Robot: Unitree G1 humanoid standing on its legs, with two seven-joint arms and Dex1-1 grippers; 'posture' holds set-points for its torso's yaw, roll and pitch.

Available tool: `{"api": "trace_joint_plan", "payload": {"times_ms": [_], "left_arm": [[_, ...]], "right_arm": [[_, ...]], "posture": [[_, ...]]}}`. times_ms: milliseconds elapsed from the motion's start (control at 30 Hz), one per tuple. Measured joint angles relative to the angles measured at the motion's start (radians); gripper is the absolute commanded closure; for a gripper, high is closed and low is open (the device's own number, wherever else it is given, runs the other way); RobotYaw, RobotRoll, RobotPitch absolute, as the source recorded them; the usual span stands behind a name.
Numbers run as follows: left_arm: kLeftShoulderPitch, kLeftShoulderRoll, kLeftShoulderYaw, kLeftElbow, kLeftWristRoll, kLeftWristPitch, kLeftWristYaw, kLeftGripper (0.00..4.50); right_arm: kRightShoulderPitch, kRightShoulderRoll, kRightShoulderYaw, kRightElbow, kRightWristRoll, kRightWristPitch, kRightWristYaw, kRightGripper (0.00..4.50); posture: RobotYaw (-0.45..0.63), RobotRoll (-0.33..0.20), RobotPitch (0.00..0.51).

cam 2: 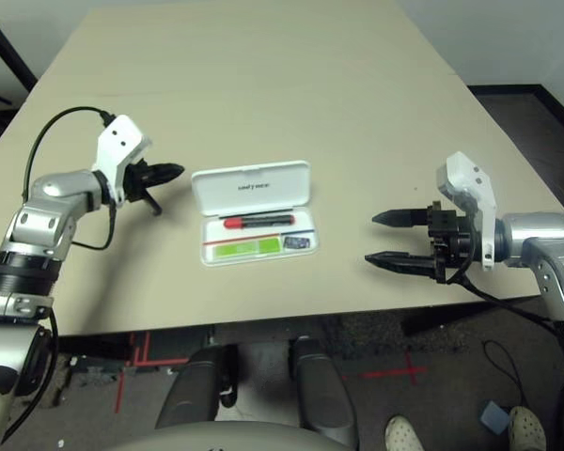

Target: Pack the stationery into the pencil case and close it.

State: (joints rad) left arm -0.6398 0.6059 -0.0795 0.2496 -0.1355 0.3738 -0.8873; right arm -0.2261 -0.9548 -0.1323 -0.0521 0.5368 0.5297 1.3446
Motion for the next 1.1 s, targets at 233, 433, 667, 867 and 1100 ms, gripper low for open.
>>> {"api": "trace_joint_plan", "payload": {"times_ms": [233, 433, 667, 867, 1100], "left_arm": [[0.043, 0.009, 0.000, -0.107, -0.035, 0.017, -0.074, 4.45], [0.086, 0.031, -0.001, -0.192, -0.050, 0.035, -0.110, 4.45], [0.153, 0.059, -0.056, -0.283, -0.048, 0.006, -0.170, 4.45], [0.184, 0.070, -0.107, -0.336, -0.020, -0.041, -0.184, 4.45], [0.220, 0.070, -0.160, -0.398, -0.006, -0.051, -0.185, 4.45]], "right_arm": [[0.001, 0.000, 0.000, 0.000, 0.000, -0.001, -0.002, 0.00], [-0.004, 0.000, 0.004, 0.001, 0.000, -0.001, -0.001, 0.00], [-0.009, 0.001, 0.012, 0.006, -0.002, -0.007, -0.001, 0.00], [-0.011, 0.004, 0.020, 0.012, -0.008, -0.017, -0.001, 0.00], [-0.012, 0.007, 0.038, 0.015, -0.014, -0.031, -0.002, 0.00]], "posture": [[-0.06, 0.000, 0.144], [-0.06, 0.000, 0.146], [-0.06, 0.000, 0.147], [-0.06, 0.000, 0.149], [-0.06, 0.000, 0.150]]}}
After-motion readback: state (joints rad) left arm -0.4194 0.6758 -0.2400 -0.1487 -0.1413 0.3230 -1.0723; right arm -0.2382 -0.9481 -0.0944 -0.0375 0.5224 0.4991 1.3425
